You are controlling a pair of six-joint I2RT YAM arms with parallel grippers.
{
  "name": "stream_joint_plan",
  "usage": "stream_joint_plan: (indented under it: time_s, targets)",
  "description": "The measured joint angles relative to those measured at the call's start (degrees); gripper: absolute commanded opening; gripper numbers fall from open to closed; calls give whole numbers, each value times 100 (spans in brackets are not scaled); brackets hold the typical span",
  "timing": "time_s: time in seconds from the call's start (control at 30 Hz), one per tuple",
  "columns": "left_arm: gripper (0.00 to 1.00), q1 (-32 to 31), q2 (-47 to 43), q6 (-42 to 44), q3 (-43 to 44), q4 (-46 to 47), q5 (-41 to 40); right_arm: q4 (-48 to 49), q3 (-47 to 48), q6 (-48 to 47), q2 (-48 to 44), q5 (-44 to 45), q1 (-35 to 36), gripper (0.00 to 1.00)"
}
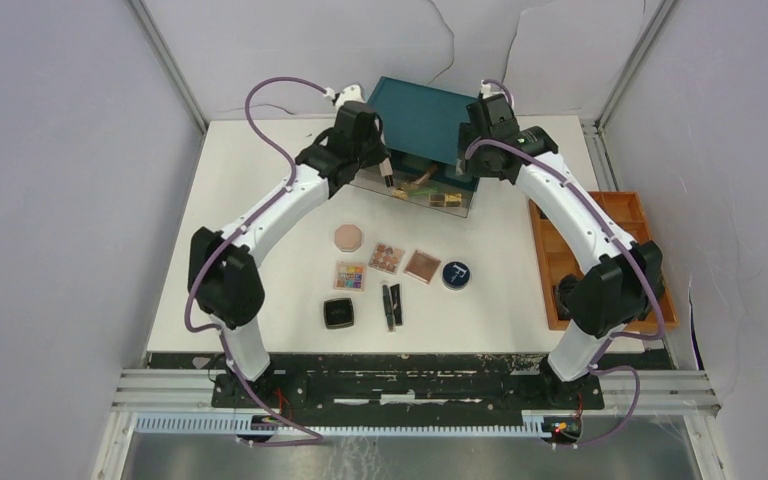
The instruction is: Organize the makeup
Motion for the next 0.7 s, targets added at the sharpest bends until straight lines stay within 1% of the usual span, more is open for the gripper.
stream_joint_plan:
  time_s: [0.17,0.27,0.43,0.57,0.63,0.67,0.7]
  targets:
    - [11,306,468,-363,789,323,-48,22,-170,-17,-103,-20,-120,72]
    - [10,389,503,-717,850,632,-168,22,-332,-31,-144,-52,-192,72]
    - [9,387,498,-1244,326,1279,-459,17,-511,-44,-146,-162,-308,72]
    - [8,385,535,-1593,-107,1320,-671,35,-568,-101,-146,-212,-393,72]
    - [12,387,538,-1742,-240,1335,-726,44,-584,-125,-146,-251,-433,72]
    - [14,387,538,-1801,-284,1346,-748,52,-590,-140,-146,-267,-450,72]
    - [20,387,538,-1878,-328,1360,-763,61,-599,-144,-146,-280,-466,72]
